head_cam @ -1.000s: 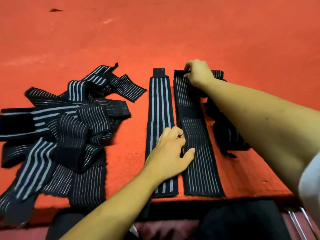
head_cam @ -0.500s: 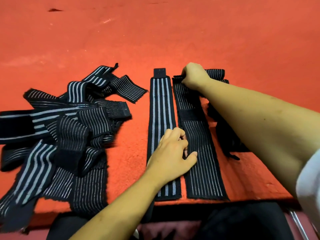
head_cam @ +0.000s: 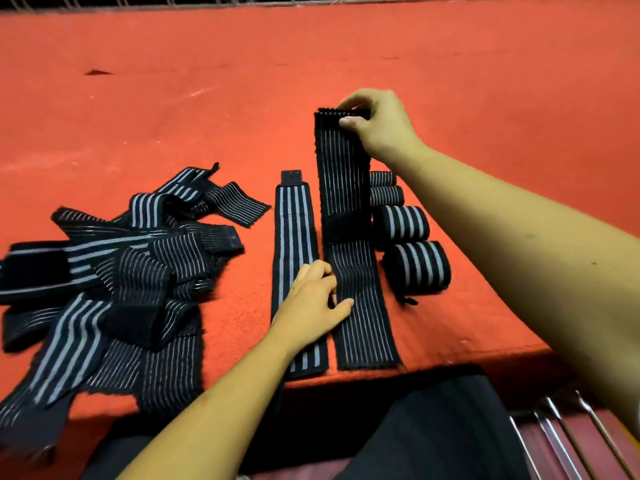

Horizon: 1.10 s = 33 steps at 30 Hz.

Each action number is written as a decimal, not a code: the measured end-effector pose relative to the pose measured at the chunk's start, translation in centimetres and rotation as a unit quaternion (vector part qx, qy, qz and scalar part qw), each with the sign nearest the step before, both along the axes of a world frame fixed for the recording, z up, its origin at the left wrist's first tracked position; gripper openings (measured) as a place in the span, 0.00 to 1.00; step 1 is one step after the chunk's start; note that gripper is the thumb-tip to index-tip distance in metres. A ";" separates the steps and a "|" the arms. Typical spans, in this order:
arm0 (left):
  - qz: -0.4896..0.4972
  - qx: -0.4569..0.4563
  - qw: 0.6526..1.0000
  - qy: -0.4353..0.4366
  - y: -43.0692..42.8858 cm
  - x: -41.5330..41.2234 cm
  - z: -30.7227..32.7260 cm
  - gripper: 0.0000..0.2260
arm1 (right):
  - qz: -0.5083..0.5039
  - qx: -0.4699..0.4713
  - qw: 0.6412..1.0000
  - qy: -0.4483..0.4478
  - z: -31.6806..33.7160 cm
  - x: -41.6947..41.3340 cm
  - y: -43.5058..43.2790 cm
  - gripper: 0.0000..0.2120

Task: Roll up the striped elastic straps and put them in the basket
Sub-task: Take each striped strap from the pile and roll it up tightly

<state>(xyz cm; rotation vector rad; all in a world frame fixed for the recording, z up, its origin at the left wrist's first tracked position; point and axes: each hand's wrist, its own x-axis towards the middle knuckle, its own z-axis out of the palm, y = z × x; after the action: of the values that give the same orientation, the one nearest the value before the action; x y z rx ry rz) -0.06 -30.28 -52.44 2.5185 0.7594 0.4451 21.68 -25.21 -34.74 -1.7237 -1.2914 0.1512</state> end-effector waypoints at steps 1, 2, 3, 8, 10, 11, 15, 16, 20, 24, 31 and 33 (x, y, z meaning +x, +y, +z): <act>0.007 -0.012 1.000 -0.011 0.0 0.0 0.1 0.16 | 0.000 0.011 1.000 -0.002 0.5 -0.4 -0.5 0.07; 0.014 -0.026 0.999 -0.025 -0.1 0.0 0.1 0.15 | 0.000 0.020 1.000 -0.002 0.9 -0.8 -1.0 0.06; 0.022 -0.039 0.998 -0.036 -0.2 0.0 0.3 0.15 | 0.003 0.027 1.000 -0.001 1.4 -1.2 -1.4 0.07; 0.065 -0.158 0.980 -0.103 0.5 0.2 1.7 0.10 | 0.046 0.080 0.995 0.029 4.2 -3.3 -3.4 0.05; 0.075 -0.259 0.948 -0.171 0.4 0.0 2.7 0.11 | 0.053 0.109 0.992 0.034 5.4 -3.8 -3.9 0.05; 0.072 -0.303 0.928 -0.204 0.2 -0.1 3.4 0.12 | 0.052 0.121 0.991 0.029 5.9 -3.9 -4.0 0.05; -0.014 -0.498 0.809 -0.312 -0.2 -2.1 5.5 0.12 | 0.029 0.145 0.989 0.029 7.2 -3.9 -4.1 0.06; -0.039 -0.536 0.785 -0.308 -0.1 -3.0 5.9 0.14 | 0.027 0.143 0.989 0.034 7.1 -3.9 -4.0 0.06; -0.057 -0.462 0.880 -0.092 0.9 -6.3 4.7 0.19 | 0.056 0.098 0.990 0.084 4.9 -5.0 -2.9 0.04; 0.012 -0.339 0.940 -0.035 2.3 -7.2 3.2 0.16 | 0.079 0.022 0.992 0.094 0.0 -7.1 -1.3 0.05; 0.208 -0.210 0.926 -0.236 7.8 -6.0 6.5 0.08 | 0.107 0.006 0.979 0.175 -5.5 -8.7 -0.1 0.02; 0.192 -0.204 0.923 -0.262 8.8 -4.9 7.2 0.08 | 0.119 0.009 0.976 0.181 -6.2 -8.9 0.2 0.03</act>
<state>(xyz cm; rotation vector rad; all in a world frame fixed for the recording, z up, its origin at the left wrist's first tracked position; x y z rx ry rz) -4.91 -21.44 -45.29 1.7439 0.9987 0.9394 12.81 -25.05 -40.97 -1.4374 -1.2132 0.5649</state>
